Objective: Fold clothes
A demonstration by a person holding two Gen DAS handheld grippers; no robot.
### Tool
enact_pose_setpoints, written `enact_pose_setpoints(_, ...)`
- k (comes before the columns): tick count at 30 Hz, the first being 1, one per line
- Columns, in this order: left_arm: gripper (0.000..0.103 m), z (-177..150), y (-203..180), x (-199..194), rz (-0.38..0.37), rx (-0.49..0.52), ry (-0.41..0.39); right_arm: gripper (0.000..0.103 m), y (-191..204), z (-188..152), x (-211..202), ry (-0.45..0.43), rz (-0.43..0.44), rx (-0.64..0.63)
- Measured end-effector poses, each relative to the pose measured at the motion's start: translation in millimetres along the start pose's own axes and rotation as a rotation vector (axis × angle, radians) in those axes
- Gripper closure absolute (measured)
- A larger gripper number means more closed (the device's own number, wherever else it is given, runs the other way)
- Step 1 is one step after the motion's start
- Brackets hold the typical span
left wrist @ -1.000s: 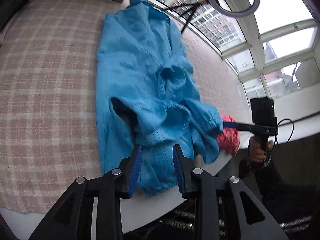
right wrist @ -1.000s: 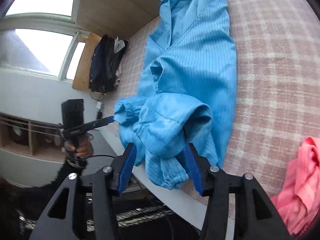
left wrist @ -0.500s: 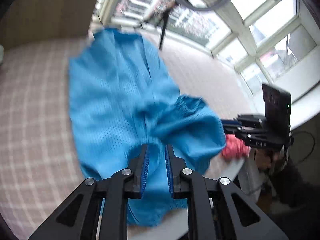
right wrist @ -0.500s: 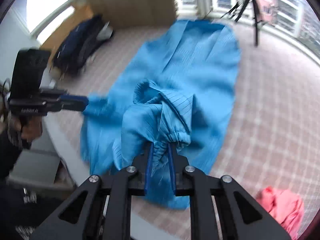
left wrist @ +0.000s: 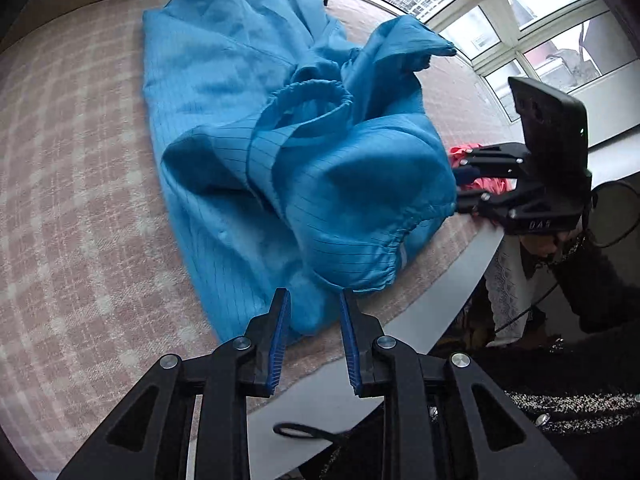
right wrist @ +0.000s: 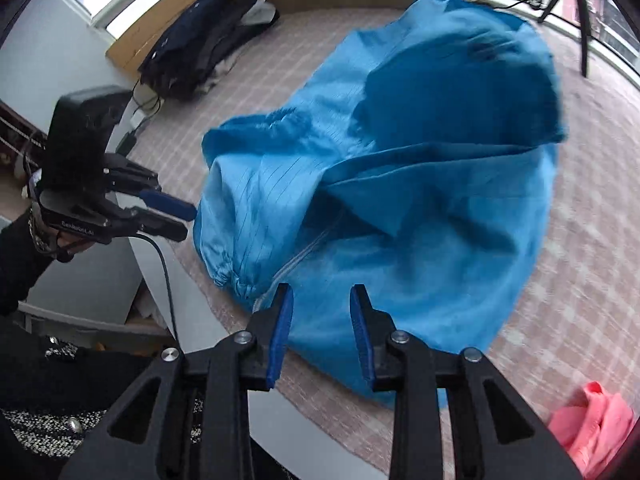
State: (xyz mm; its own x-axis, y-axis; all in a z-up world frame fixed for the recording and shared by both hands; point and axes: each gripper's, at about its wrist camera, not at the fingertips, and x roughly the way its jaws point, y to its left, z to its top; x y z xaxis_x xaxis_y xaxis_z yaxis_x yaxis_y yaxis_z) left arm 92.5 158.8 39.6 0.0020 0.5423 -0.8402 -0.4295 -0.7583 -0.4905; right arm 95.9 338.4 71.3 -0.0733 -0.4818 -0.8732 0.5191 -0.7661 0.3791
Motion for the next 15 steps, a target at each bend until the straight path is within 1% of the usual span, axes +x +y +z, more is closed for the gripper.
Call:
enact_pose_setpoints(2, 0.081, 3, 5, -13, 0.0, -0.012, -0.037, 0.074, 5, 7, 27, 0.043, 0.058, -0.02)
enact_pose_setpoints(4, 0.081, 9, 9, -28, 0.004, -0.023, -0.094, 0.074, 3, 28, 29, -0.007, 0.164, 0.021)
enact_pose_setpoints(6, 0.081, 14, 11, -39, 0.028, -0.016, -0.138, 0.074, -19, 59, -1, -0.165, 0.19, 0.145)
enact_pose_setpoints(8, 0.081, 20, 11, -40, 0.055, 0.003, -0.154, 0.073, -41, 88, -31, -0.317, 0.207, 0.262)
enact_pose_setpoints(10, 0.081, 27, 11, -37, 0.067, 0.019, -0.152, 0.073, -56, 99, -63, -0.403, 0.151, 0.299)
enact_pose_setpoints(11, 0.081, 30, 11, -35, 0.075, 0.038, -0.152, 0.072, -57, 98, -76, -0.421, 0.139, 0.28)
enact_pose_setpoints(12, 0.081, 33, 11, -32, 0.085, 0.057, -0.152, 0.067, -55, 92, -85, -0.427, 0.121, 0.259)
enact_pose_setpoints(14, 0.081, 37, 14, -25, 0.101, 0.085, -0.147, 0.062, -52, 79, -100, -0.435, 0.085, 0.217)
enact_pose_setpoints(15, 0.081, 43, 16, -18, 0.103, 0.093, -0.141, 0.062, -50, 72, -101, -0.418, 0.067, 0.198)
